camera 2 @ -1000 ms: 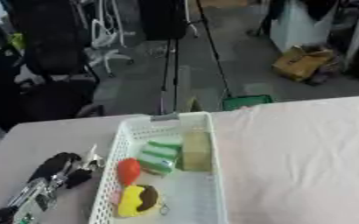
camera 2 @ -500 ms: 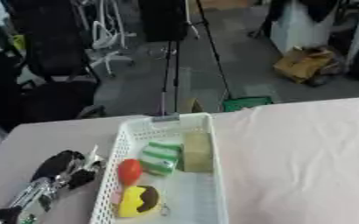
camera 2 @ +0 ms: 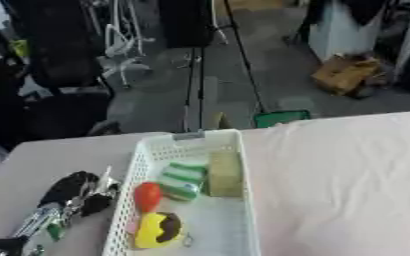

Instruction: Pick up objects on the table and place them in the box.

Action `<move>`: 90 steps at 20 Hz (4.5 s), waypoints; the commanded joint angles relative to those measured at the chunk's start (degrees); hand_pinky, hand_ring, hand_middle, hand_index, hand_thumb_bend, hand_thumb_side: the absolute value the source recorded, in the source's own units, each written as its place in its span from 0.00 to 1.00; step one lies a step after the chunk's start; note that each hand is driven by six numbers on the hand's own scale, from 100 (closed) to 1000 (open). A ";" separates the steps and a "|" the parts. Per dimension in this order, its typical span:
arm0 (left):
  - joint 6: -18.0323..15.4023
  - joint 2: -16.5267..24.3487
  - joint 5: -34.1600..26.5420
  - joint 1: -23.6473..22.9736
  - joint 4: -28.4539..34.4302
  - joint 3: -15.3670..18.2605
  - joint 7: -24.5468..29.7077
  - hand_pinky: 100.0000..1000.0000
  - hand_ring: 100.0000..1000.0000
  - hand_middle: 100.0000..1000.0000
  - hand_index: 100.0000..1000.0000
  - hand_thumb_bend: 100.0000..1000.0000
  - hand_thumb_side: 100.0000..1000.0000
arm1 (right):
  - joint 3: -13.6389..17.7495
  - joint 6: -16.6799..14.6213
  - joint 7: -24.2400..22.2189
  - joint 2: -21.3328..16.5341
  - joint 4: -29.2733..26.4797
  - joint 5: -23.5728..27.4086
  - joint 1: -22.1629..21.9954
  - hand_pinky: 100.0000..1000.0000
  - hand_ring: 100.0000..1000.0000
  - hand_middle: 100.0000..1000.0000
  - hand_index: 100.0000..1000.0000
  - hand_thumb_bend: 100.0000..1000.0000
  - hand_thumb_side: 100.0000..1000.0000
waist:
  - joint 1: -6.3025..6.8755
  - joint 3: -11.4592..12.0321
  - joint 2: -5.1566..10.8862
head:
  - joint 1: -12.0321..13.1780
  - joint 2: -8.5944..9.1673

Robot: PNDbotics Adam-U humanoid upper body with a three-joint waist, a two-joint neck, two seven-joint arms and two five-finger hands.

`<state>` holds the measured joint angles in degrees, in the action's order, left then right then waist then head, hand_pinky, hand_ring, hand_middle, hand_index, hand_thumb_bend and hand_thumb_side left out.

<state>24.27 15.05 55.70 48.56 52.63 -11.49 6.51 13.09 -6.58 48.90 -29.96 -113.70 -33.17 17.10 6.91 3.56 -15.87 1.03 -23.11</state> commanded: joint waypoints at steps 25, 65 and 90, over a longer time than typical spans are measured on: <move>1.84 0.54 -2.00 1.62 -2.63 1.42 -2.35 1.00 0.79 0.73 0.74 0.00 0.81 | 0.35 -0.32 0.21 -0.65 -0.89 0.37 0.22 0.82 0.90 0.81 0.79 0.00 1.00 | -0.76 -0.48 1.18 | 0.81 0.78; 4.44 1.50 -13.11 0.59 -4.62 3.07 -4.38 0.85 0.54 0.44 0.39 0.00 0.67 | 0.57 0.06 0.91 -0.50 -0.89 0.03 0.01 0.82 0.90 0.81 0.79 0.00 1.00 | -0.98 -0.27 1.02 | 0.32 1.09; 5.81 2.23 -24.10 -0.85 -0.14 4.21 -3.36 0.80 0.45 0.35 0.31 0.00 0.65 | 0.64 0.13 1.17 -0.46 -0.89 -0.08 -0.09 0.82 0.91 0.81 0.79 0.00 1.00 | -1.29 -0.03 0.98 | -0.11 1.46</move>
<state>29.64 16.26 33.10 47.84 52.05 -7.48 2.73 13.16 -6.46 49.84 -29.50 -113.70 -33.13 16.64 6.16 3.54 -15.73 0.98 -22.09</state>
